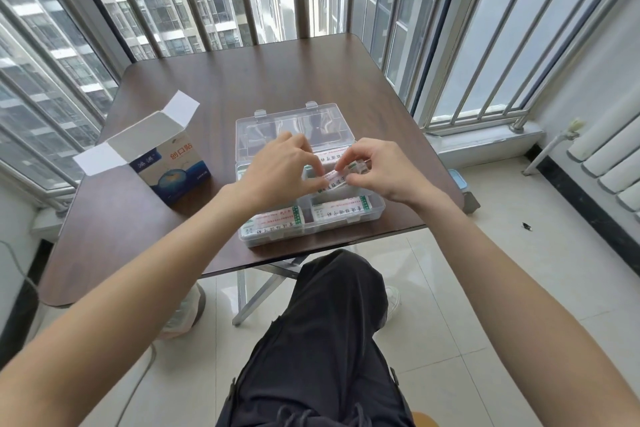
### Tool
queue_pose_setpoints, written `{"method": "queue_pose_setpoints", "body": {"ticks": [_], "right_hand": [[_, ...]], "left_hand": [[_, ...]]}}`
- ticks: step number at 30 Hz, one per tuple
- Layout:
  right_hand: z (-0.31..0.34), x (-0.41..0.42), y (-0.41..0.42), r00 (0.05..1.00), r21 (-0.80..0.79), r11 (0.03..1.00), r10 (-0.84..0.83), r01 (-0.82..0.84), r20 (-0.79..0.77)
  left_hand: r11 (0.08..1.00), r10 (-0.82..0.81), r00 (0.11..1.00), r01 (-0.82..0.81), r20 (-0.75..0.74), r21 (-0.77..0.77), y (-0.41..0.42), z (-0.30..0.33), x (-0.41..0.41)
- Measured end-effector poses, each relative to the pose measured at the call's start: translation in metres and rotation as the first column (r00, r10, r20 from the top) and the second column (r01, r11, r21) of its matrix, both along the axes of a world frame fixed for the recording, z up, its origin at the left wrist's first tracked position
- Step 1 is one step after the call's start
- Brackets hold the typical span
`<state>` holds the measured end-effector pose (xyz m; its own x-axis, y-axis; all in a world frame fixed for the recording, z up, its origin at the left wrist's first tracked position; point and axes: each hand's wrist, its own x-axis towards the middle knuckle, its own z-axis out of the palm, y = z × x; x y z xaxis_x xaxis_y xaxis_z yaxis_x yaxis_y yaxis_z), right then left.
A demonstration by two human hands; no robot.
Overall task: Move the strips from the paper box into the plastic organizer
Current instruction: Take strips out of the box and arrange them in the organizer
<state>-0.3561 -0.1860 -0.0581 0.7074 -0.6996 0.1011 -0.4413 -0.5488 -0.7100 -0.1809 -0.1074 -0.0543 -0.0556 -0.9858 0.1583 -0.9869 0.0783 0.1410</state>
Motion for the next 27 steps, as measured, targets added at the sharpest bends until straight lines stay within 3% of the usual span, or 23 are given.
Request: {"method": "queue_pose_setpoints", "body": {"ticks": [5, 10, 15, 24, 27], "right_hand": [[0.004, -0.003, -0.005, 0.994, -0.121, 0.992, 0.008, -0.021, -0.105], [0.002, -0.010, -0.007, 0.949, -0.422, 0.893, -0.253, 0.154, -0.189], [-0.002, -0.006, -0.002, 0.959, -0.345, 0.932, -0.192, 0.111, -0.210], [0.004, -0.010, -0.011, 0.936, -0.513, 0.855, -0.241, 0.080, -0.256], [0.003, -0.011, -0.008, 0.928, -0.482, 0.875, -0.214, 0.043, -0.305]], "left_hand": [[0.999, -0.040, 0.999, 0.040, 0.035, -0.001, -0.004, 0.003, 0.002], [0.999, -0.011, 1.000, 0.012, -0.019, 0.038, -0.005, 0.005, 0.004], [0.999, -0.004, 1.000, 0.006, -0.030, 0.050, -0.002, 0.005, 0.003], [0.999, -0.038, 0.999, 0.038, -0.020, 0.012, -0.001, 0.003, 0.003], [0.999, -0.039, 0.999, 0.039, -0.034, 0.017, 0.000, 0.003, 0.003]]}}
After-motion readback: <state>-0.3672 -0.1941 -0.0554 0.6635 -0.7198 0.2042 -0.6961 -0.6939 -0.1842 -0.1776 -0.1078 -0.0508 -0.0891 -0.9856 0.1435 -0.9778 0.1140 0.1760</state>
